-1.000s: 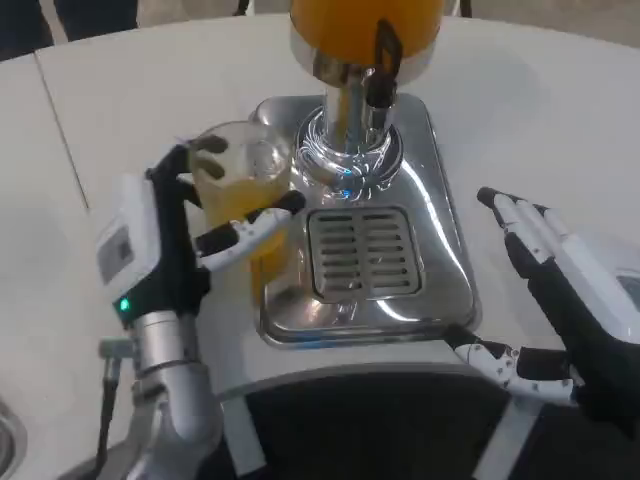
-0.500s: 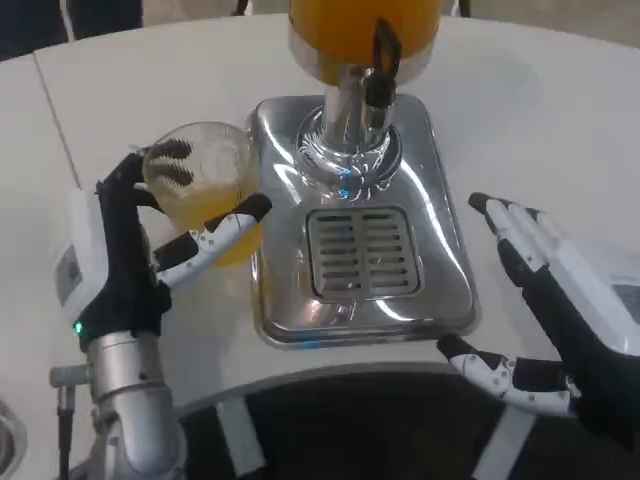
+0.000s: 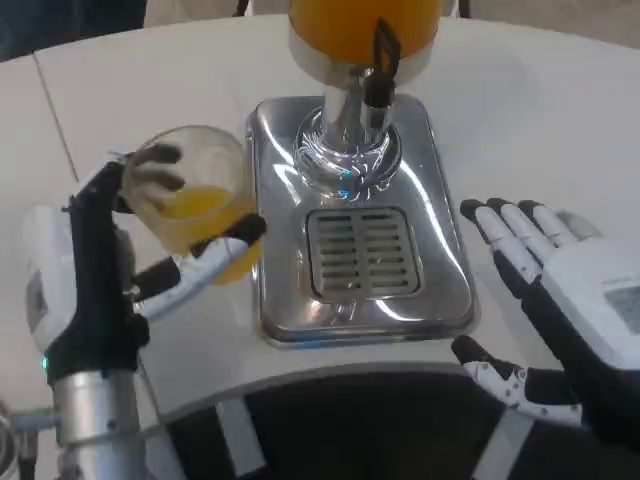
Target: Grasp the cup under the faucet to collect the drink, then remove the cup.
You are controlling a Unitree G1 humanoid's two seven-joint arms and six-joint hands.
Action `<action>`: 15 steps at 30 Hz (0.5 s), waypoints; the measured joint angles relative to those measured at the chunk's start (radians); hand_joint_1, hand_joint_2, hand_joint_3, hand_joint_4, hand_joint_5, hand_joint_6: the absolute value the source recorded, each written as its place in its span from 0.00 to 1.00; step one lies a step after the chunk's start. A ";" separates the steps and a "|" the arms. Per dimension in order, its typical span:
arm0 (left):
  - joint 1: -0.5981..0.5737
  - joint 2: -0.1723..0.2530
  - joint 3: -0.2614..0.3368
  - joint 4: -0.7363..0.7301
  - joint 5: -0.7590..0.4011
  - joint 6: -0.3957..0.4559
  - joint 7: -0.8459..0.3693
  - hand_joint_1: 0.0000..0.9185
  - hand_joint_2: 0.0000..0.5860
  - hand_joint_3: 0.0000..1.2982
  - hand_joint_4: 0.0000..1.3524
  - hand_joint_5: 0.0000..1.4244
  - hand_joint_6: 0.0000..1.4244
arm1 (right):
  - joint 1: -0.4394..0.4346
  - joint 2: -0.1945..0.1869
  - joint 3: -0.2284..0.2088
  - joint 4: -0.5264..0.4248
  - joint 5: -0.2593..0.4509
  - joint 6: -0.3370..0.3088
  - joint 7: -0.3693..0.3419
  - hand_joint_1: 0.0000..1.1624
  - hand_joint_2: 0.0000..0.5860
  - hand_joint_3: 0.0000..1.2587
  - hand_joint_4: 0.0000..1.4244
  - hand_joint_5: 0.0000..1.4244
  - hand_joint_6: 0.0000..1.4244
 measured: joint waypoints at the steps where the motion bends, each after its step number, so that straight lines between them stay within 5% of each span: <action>1: 0.030 0.001 -0.006 -0.034 0.018 -0.017 -0.015 0.73 0.00 0.90 0.76 0.95 1.00 | 0.005 0.002 0.002 0.005 -0.009 -0.007 -0.010 0.37 0.78 0.00 0.00 0.00 0.00; 15: 0.207 0.007 -0.022 -0.226 0.031 -0.105 -0.144 0.73 0.00 0.90 0.75 0.95 1.00 | 0.043 0.034 0.023 0.017 -0.042 -0.049 -0.100 0.36 0.80 0.00 0.00 0.00 0.00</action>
